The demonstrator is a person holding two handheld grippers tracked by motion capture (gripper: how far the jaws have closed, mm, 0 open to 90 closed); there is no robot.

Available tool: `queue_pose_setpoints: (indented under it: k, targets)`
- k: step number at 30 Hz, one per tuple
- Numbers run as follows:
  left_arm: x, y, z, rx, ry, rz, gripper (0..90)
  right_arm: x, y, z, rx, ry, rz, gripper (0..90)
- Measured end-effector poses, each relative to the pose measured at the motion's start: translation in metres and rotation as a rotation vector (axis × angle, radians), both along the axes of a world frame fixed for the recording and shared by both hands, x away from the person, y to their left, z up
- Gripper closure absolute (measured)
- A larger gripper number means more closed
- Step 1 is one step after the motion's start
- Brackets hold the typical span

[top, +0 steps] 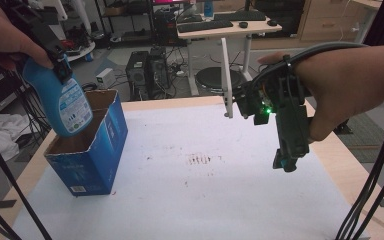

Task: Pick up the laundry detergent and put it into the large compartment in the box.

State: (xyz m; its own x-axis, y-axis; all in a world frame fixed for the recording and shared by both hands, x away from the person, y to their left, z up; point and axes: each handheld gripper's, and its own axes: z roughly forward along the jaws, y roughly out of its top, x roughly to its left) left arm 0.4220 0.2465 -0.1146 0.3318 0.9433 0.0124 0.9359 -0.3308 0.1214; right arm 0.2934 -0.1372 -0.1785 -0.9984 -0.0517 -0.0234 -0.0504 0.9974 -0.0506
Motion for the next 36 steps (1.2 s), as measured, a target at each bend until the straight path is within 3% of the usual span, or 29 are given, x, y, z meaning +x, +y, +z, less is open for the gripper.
queue_pose_setpoints:
  k: [8,17,27,32,36]
  targets:
    - [0.009,0.007,-0.015,-0.018,0.02,0.046,38.6,0.001,0.002,-0.002,-0.005,0.007,-0.018,1.9]
    - [0.017,0.008,-0.046,-0.018,0.054,0.037,38.6,0.005,0.002,-0.005,-0.003,0.011,-0.01,2.0]
    - [0.024,0.009,-0.097,-0.02,0.11,-0.053,38.6,0.007,0.003,-0.008,-0.008,0.019,-0.014,2.0]
    - [0.025,0.008,-0.115,0.015,0.12,-0.136,38.6,0.008,0.003,-0.011,-0.013,0.025,-0.018,2.0]
    - [0.026,0.008,-0.128,0.018,0.128,-0.2,38.6,0.01,0.003,-0.013,-0.006,0.029,-0.02,2.0]
